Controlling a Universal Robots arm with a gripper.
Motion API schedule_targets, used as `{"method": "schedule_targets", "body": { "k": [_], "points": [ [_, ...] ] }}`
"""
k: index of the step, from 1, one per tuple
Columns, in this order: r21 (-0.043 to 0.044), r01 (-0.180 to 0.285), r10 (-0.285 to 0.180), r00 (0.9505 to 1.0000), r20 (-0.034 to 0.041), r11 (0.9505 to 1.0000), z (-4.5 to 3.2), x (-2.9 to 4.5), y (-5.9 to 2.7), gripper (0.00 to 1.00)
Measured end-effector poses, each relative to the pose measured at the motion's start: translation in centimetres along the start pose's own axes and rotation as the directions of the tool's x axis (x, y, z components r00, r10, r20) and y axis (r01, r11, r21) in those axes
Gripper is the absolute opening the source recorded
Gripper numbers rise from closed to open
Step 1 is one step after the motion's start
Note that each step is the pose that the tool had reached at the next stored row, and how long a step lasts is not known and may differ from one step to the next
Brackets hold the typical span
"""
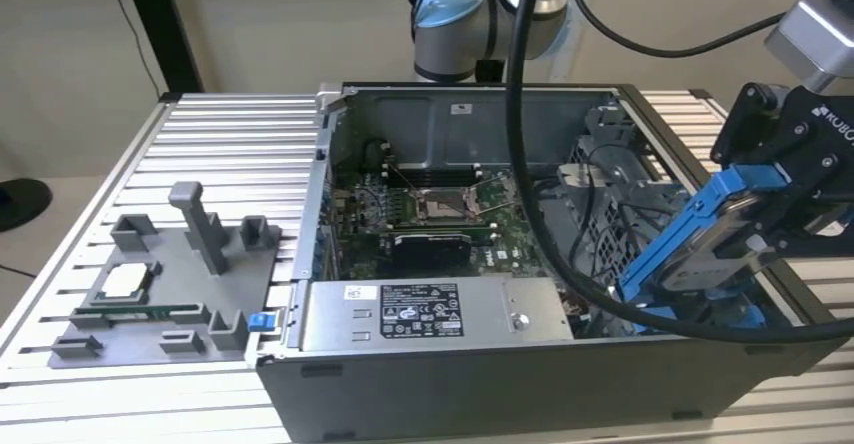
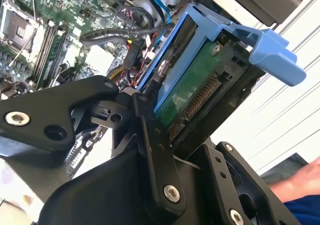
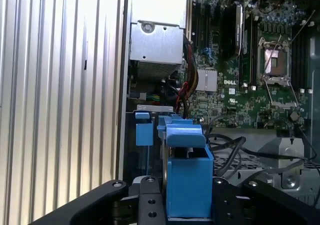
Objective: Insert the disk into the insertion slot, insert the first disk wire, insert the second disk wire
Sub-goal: 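Insert the disk into the insertion slot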
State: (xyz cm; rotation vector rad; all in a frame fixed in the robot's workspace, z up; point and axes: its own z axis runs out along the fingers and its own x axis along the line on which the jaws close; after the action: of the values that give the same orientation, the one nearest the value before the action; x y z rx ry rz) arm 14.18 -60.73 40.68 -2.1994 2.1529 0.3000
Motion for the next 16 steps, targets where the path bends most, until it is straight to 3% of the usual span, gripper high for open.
{"method": "schedule_targets", "body": {
  "k": [16],
  "points": [
    [0.0046, 0.001, -0.001, 1.0, -0.0001, 1.0, 0.23, 0.04, -0.02, 0.0]
  ]
}}
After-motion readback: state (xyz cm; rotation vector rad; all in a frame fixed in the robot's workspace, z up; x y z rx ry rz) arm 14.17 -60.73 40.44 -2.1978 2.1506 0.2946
